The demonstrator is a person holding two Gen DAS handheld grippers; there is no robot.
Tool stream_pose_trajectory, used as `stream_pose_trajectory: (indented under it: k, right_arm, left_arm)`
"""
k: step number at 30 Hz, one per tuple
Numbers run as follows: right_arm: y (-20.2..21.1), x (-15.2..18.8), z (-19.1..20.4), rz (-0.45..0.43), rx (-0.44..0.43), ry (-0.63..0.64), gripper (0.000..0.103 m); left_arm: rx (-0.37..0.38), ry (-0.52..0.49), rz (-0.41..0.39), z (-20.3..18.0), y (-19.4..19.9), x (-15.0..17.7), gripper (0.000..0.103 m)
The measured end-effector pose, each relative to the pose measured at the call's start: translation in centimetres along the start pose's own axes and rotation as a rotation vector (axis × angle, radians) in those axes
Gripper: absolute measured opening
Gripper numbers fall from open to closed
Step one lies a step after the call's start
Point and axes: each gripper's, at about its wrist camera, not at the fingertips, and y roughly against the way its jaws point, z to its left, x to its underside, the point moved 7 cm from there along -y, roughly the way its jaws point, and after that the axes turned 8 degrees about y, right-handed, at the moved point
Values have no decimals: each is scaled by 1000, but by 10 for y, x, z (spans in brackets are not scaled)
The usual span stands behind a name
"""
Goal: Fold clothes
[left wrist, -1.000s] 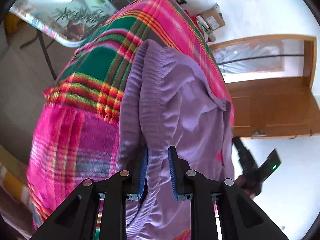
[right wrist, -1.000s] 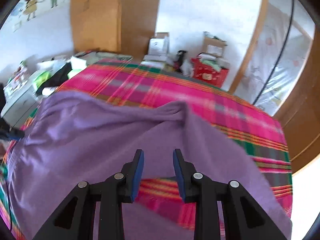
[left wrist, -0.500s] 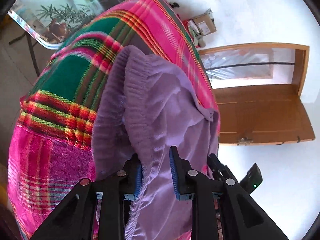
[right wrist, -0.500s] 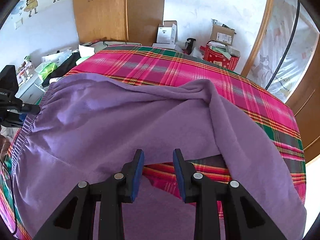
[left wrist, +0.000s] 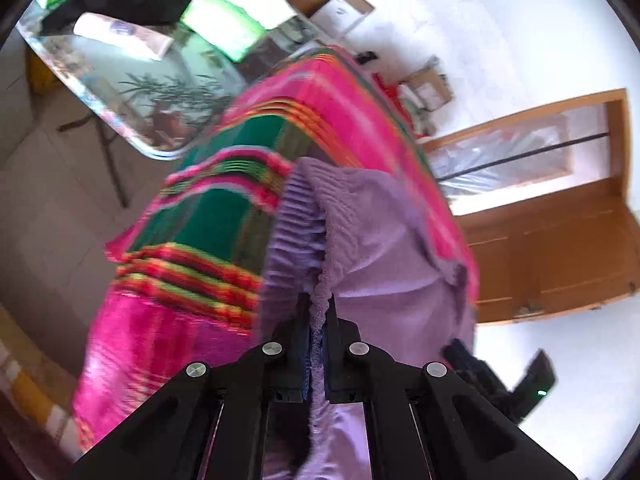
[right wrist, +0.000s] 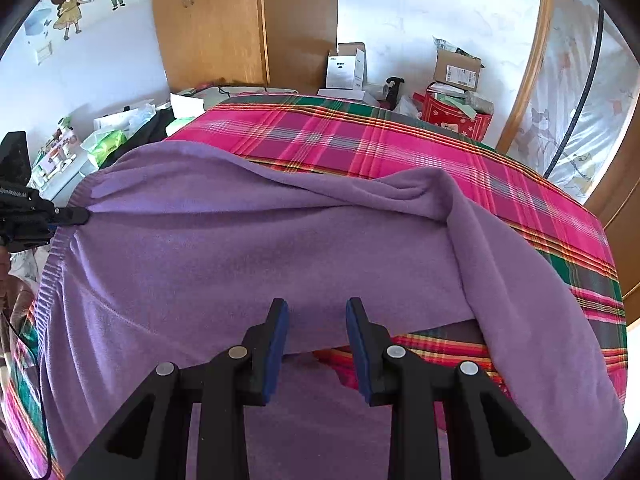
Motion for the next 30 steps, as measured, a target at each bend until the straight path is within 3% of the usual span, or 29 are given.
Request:
stream_pose_trajectory:
  k: [4,12,15,21,23,26,30]
  right_arm:
    - [-3,2,2,8,-8,-5,31]
    - [12,8,-14,-19,-7,-13,31]
    - [27,23,-41,-16,42,-44,31]
    - [64,63,-103,-4,161,-122,31]
    - [77,85,-129,22,197,-173,33]
    - [97,117,-164,61,241,-242,37]
    - [125,151,-191,69,260,-315,37]
  left_arm:
    - [-19,25,17,9,-13,-4,5]
    - [-98,-35,3,4,-10,0,9]
    - [-144,-54,-15,3,-4,0,21]
    - [-168,-96,-64,-9,23,7,22]
    - [-178,-144,-67,-24,29,15,22]
    - [-177,-213,-62,-47,34,28,37]
    - [-148,-327,-36,-92,30,53,39]
